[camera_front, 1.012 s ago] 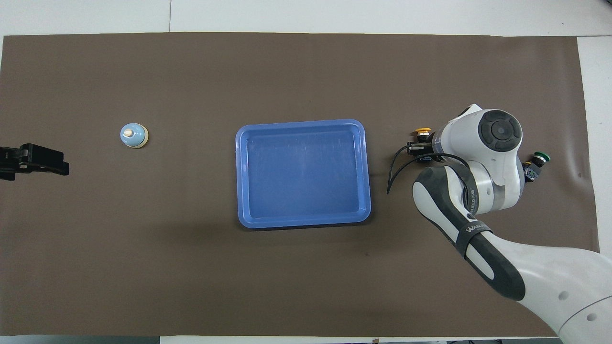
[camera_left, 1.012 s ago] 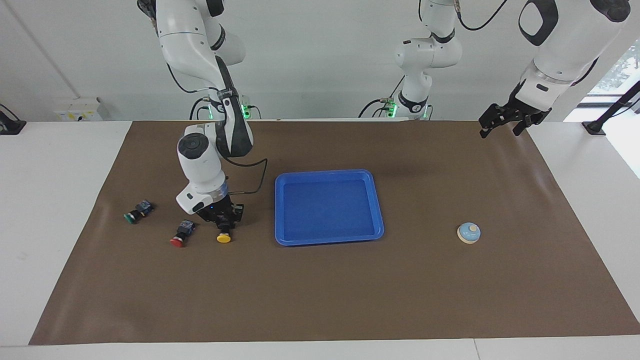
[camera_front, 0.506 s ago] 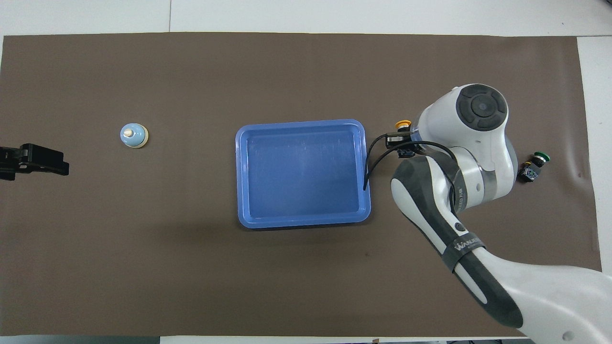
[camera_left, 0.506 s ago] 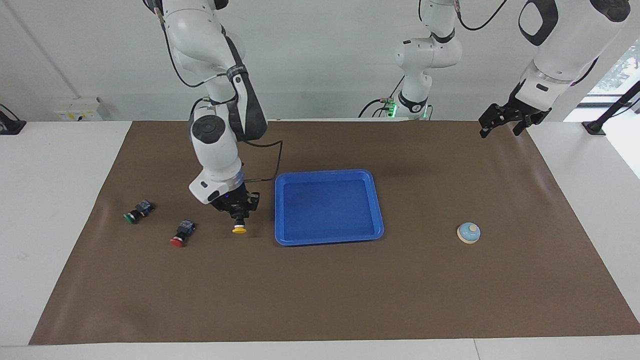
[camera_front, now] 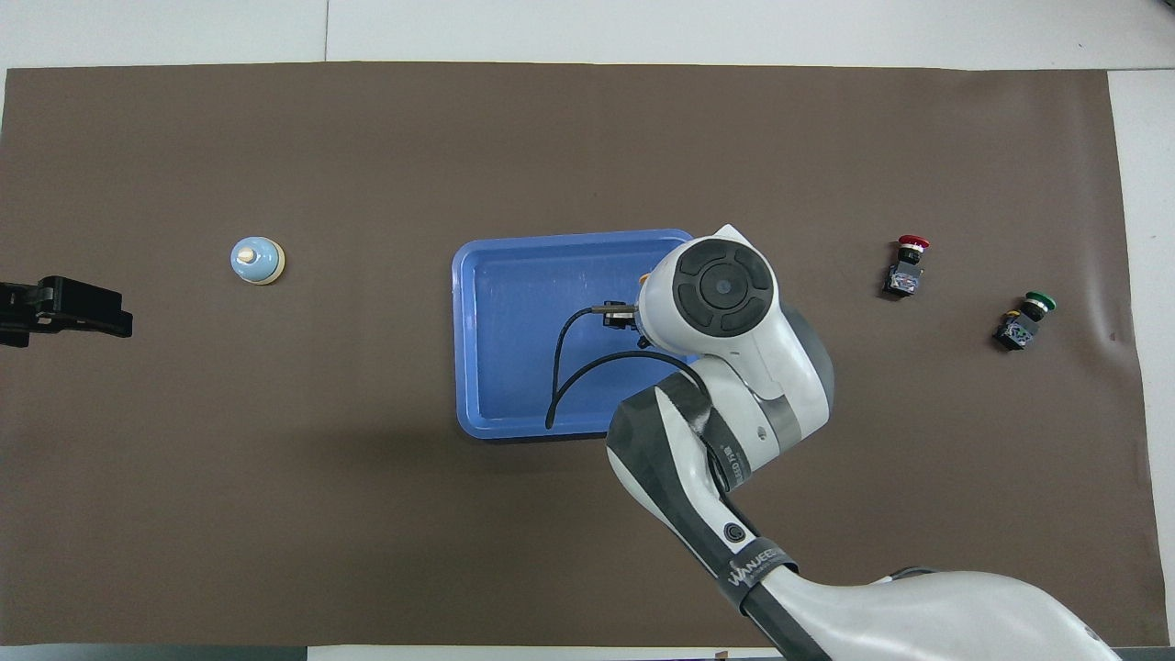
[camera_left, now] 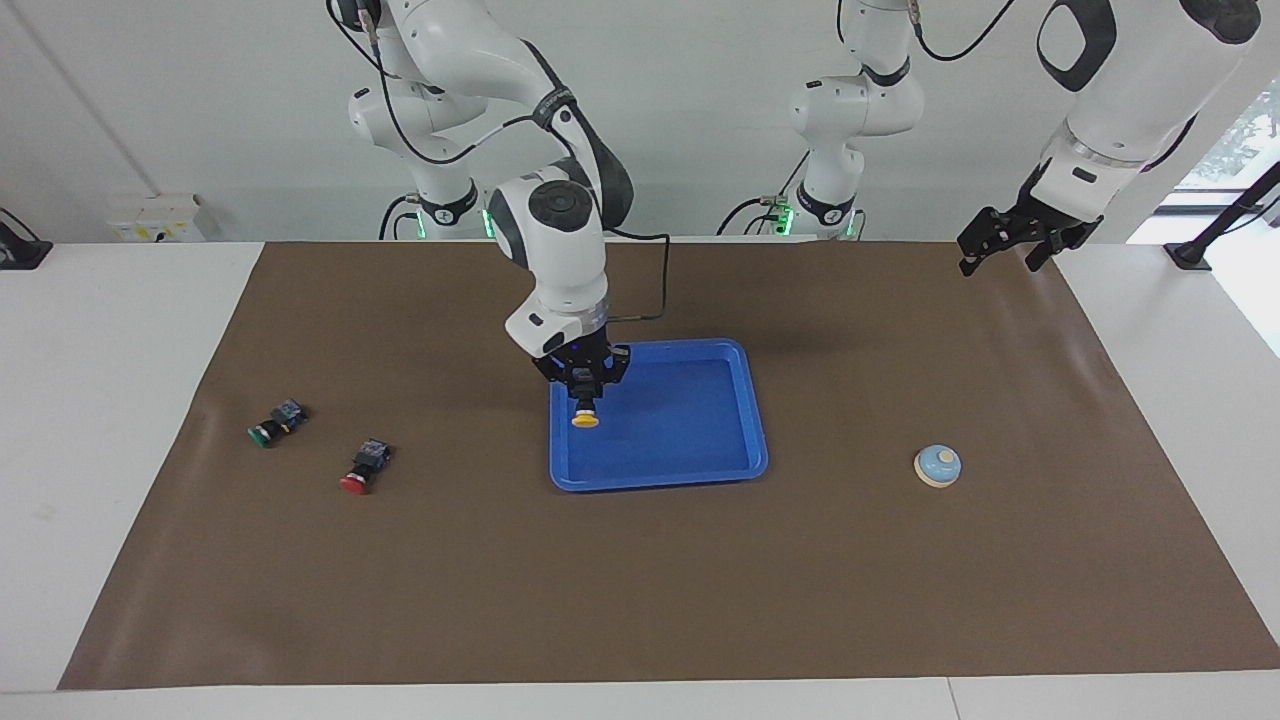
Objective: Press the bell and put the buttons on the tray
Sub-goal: 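Carry the yellow button into the blue tray and release it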
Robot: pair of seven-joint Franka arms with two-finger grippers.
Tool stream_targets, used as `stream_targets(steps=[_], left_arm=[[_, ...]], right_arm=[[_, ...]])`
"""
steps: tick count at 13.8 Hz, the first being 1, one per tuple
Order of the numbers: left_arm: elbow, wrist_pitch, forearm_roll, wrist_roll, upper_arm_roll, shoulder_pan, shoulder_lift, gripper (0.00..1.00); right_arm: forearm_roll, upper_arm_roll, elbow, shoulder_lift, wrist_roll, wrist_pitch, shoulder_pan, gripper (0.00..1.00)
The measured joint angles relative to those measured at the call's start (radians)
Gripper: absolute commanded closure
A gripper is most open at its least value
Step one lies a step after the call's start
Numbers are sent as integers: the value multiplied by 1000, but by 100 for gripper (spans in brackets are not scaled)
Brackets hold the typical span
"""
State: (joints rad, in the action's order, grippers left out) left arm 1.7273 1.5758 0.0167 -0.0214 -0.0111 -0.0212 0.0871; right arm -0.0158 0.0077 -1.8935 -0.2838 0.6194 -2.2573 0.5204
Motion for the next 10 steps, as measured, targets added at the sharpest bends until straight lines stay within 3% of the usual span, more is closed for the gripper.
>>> stream_targets(steps=[3,7,9,10], left_arm=[[0,0,0,0,0,0,0,0],[0,0,0,0,0,0,0,0],[0,0,0,0,0,0,0,0],[0,0,0,0,0,0,0,0]], right_arm=[[0,-2,-60,-33,9,-109,10,100],[0,-5,-97,-51,16,-162,10,100],[0,-5,-114,-51,21,-175,10,26],[0,-5,-119,-51,24,-178,10,0]])
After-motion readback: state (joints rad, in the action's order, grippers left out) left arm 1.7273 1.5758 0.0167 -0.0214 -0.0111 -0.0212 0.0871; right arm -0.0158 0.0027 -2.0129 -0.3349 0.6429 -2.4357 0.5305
